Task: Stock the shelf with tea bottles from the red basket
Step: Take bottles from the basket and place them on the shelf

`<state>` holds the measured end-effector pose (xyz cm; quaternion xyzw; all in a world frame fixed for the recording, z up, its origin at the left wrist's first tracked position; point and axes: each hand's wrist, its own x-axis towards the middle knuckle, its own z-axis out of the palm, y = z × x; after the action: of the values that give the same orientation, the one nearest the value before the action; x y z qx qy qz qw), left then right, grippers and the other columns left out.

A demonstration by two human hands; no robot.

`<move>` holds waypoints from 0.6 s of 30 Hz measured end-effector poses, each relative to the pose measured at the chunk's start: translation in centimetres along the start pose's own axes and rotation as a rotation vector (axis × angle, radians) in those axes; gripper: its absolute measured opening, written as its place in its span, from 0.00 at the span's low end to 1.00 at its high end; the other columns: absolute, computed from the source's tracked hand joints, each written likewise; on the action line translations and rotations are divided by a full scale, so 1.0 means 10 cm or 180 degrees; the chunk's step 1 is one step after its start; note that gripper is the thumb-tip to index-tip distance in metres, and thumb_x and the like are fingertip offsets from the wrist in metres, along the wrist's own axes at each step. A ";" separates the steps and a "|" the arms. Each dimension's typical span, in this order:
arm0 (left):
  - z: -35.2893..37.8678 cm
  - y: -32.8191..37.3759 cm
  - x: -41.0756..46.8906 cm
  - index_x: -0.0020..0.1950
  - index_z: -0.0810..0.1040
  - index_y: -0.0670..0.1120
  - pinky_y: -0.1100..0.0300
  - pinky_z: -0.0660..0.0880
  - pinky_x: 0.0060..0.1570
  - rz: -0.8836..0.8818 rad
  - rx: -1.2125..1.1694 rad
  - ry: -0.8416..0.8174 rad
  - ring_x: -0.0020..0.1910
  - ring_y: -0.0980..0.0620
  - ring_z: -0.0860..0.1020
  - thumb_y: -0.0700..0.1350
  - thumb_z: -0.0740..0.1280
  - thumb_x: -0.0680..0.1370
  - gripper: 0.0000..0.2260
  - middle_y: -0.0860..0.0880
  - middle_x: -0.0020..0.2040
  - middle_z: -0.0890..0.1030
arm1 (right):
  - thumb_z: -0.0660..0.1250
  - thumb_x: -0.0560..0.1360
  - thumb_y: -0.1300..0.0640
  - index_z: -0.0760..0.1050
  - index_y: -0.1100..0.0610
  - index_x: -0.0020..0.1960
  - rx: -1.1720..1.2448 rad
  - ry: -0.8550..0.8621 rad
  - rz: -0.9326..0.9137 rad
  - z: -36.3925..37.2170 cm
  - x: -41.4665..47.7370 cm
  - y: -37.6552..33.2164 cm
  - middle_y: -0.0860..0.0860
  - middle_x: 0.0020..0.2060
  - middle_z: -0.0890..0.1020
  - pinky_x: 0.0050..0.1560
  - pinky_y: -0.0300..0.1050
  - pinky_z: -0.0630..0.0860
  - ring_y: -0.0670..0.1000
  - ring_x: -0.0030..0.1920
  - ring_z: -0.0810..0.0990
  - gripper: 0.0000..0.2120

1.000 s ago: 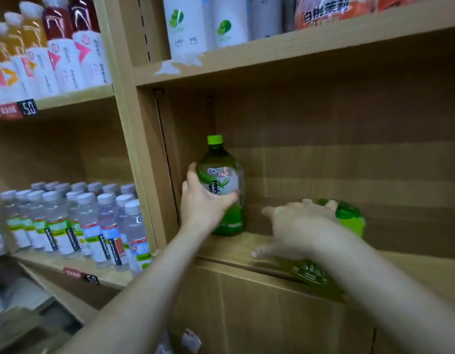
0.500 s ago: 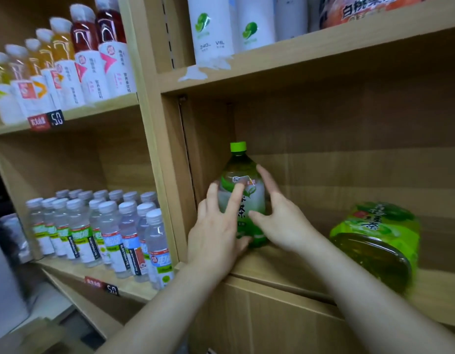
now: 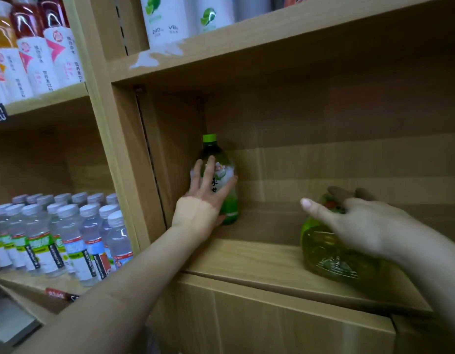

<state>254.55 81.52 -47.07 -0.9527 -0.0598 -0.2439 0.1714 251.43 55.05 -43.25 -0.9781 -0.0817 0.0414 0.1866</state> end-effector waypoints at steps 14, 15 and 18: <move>-0.37 1.25 -0.25 0.52 0.79 0.39 0.51 0.75 0.57 -0.0579 -0.3708 -0.0967 0.57 0.41 0.79 0.70 0.55 0.72 0.35 0.38 0.55 0.82 | 0.71 0.69 0.40 0.70 0.58 0.69 0.2346 0.0064 -0.0118 0.15 0.41 0.46 0.55 0.55 0.80 0.51 0.45 0.76 0.54 0.51 0.81 0.35; -0.39 1.29 -0.25 0.52 0.79 0.40 0.49 0.76 0.58 -0.0675 -0.4029 -0.0999 0.57 0.43 0.80 0.70 0.57 0.71 0.34 0.39 0.54 0.82 | 0.71 0.70 0.42 0.68 0.56 0.71 0.2471 0.0196 -0.0282 0.19 0.42 0.46 0.54 0.56 0.80 0.53 0.45 0.76 0.53 0.52 0.81 0.34; -0.44 1.33 -0.26 0.51 0.79 0.43 0.46 0.79 0.55 -0.0796 -0.5161 -0.1089 0.52 0.46 0.83 0.53 0.65 0.78 0.14 0.42 0.52 0.85 | 0.75 0.69 0.48 0.58 0.48 0.76 0.2797 0.0576 -0.0901 0.24 0.44 0.51 0.48 0.62 0.78 0.56 0.46 0.79 0.47 0.53 0.81 0.41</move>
<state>252.95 67.51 -48.69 -0.7910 0.0037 -0.0806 -0.6065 256.25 52.01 -47.59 -0.7854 -0.1724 -0.0393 0.5932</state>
